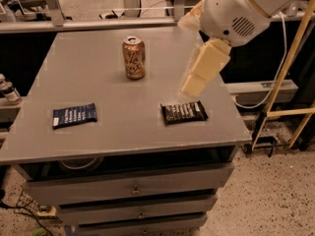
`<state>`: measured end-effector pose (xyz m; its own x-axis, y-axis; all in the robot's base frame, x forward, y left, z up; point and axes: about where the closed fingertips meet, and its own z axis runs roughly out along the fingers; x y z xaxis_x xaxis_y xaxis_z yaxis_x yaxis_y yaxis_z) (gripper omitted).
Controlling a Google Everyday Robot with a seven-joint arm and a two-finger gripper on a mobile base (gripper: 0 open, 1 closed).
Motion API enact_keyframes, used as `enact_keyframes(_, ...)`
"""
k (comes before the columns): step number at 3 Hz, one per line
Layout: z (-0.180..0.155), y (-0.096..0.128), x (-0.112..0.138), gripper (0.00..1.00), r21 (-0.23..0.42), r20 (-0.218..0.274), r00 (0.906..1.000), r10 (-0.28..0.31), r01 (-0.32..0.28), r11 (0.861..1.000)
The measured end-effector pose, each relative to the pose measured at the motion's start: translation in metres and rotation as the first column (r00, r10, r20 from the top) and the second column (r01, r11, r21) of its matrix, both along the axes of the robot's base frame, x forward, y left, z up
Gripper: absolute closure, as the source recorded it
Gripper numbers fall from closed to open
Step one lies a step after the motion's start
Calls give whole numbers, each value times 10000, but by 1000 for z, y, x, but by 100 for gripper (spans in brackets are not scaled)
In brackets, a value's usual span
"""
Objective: Pick rxbar blueberry
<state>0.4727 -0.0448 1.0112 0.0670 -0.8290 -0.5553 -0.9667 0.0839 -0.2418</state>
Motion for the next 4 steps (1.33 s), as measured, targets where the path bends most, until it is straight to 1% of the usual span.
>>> enact_keyframes(1,0,0,0,0,0,1,10000,1,-1,10000)
enact_keyframes(2,-36,14,20,0,322,-375,9990,222,-210,9993)
enact_keyframes(3,-92,63,45,0,831,-811,9913,1033,-966,9919)
enact_keyframes(4,-139,107,55,0,1057,-1125,9835,1414,-1297,9859)
